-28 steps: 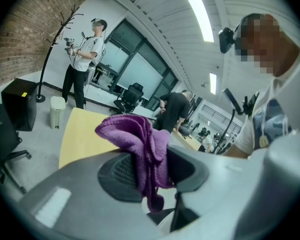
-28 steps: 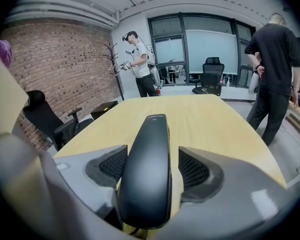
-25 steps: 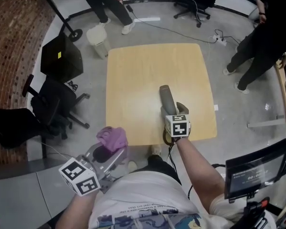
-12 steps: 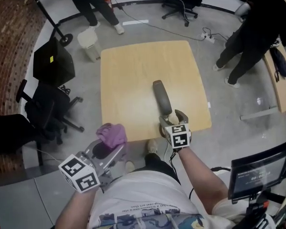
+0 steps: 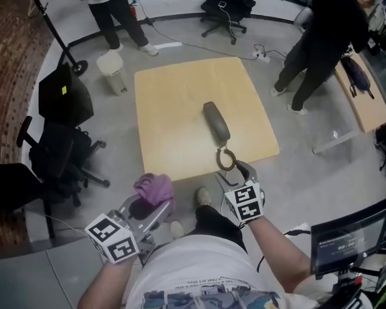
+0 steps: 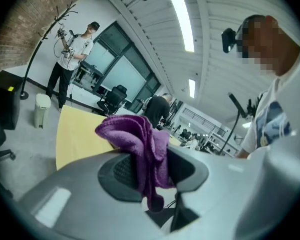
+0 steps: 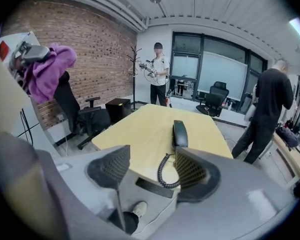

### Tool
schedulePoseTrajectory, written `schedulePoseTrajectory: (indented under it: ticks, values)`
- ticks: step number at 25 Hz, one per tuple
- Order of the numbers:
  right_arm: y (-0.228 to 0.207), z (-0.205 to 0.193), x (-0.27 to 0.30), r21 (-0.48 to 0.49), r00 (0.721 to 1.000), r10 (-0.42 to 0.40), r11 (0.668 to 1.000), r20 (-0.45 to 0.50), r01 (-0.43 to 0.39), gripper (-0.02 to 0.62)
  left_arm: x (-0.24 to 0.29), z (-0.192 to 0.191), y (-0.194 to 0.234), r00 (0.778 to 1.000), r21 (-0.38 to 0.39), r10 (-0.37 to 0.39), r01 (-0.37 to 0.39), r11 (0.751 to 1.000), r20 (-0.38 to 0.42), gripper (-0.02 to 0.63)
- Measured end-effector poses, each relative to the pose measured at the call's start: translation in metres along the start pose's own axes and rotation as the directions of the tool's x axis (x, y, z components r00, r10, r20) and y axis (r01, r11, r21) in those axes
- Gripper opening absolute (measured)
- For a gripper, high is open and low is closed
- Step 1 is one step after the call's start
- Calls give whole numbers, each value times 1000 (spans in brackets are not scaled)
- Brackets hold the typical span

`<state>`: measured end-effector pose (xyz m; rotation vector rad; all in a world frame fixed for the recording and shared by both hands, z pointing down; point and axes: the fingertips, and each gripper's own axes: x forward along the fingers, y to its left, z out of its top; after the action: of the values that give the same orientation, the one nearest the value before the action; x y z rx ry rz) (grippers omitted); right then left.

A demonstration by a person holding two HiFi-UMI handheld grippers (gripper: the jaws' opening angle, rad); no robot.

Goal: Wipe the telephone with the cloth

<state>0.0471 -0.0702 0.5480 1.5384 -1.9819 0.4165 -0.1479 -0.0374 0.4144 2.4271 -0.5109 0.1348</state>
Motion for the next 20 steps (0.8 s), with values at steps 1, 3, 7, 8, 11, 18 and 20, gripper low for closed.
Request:
schedulePoseTrajectory:
  ticks: [1, 3, 7, 8, 11, 18, 20]
  values:
    - [13, 2, -10, -7, 1000, 6, 1000, 8, -6, 279, -5, -6, -2, 1000, -1, -13, 13, 1000, -8, 150]
    - [37, 4, -30, -24, 1000, 9, 1000, 23, -8, 229, -14, -20, -6, 999, -3, -39, 39, 999, -24, 150]
    - [74, 10, -71, -36, 997, 54, 998, 57, -52, 37, -27, -40, -15, 997, 6, -66, 67, 998, -43, 150]
    - [82, 13, -81, -45, 995, 81, 996, 63, -78, 10, -31, -43, -19, 997, 7, -65, 65, 998, -39, 150]
    - [93, 25, -106, -89, 986, 148, 986, 72, -142, 3, -36, -46, -35, 998, 21, -62, 62, 998, -29, 150]
    - [108, 27, -154, -149, 953, 286, 951, 99, -270, 3, -34, -73, -70, 998, 56, -41, 43, 997, -41, 150]
    - [106, 12, -171, -156, 943, 319, 940, 92, -303, 3, -27, -86, -87, 999, 46, -31, 33, 998, -37, 149]
